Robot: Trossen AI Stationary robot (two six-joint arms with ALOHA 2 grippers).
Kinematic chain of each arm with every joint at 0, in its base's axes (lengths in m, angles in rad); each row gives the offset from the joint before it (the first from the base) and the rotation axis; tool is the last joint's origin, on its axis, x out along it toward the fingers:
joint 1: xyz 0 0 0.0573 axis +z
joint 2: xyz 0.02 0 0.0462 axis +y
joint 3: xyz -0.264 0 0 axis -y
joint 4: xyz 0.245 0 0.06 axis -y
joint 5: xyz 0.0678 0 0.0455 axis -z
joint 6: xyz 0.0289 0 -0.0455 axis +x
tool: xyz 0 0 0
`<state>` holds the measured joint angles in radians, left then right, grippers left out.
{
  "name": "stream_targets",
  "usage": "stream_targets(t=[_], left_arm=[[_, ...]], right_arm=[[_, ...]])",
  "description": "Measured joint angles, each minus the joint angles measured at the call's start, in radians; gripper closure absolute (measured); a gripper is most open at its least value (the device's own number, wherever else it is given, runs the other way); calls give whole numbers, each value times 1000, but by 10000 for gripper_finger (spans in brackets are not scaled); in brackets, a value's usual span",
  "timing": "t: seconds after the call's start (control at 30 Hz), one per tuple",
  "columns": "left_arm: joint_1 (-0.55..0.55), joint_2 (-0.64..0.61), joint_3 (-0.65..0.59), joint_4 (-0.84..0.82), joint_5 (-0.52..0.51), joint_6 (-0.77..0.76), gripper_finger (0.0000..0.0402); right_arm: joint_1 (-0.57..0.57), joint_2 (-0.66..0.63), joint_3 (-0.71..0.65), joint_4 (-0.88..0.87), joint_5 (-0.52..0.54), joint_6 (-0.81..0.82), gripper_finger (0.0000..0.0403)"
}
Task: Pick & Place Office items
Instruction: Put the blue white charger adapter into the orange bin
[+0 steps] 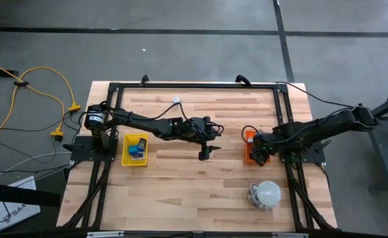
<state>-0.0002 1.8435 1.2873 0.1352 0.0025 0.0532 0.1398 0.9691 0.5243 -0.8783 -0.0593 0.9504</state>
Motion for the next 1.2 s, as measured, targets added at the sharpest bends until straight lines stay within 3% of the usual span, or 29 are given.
stream_targets(t=[0.63,1.2], left_arm=[[0,0,0,0,0,0,139],[0,0,0,0,0,0,139]], right_arm=[[-33,-2,0,0,-7,-64,207],[-250,-2,27,-25,-200,-250,207]])
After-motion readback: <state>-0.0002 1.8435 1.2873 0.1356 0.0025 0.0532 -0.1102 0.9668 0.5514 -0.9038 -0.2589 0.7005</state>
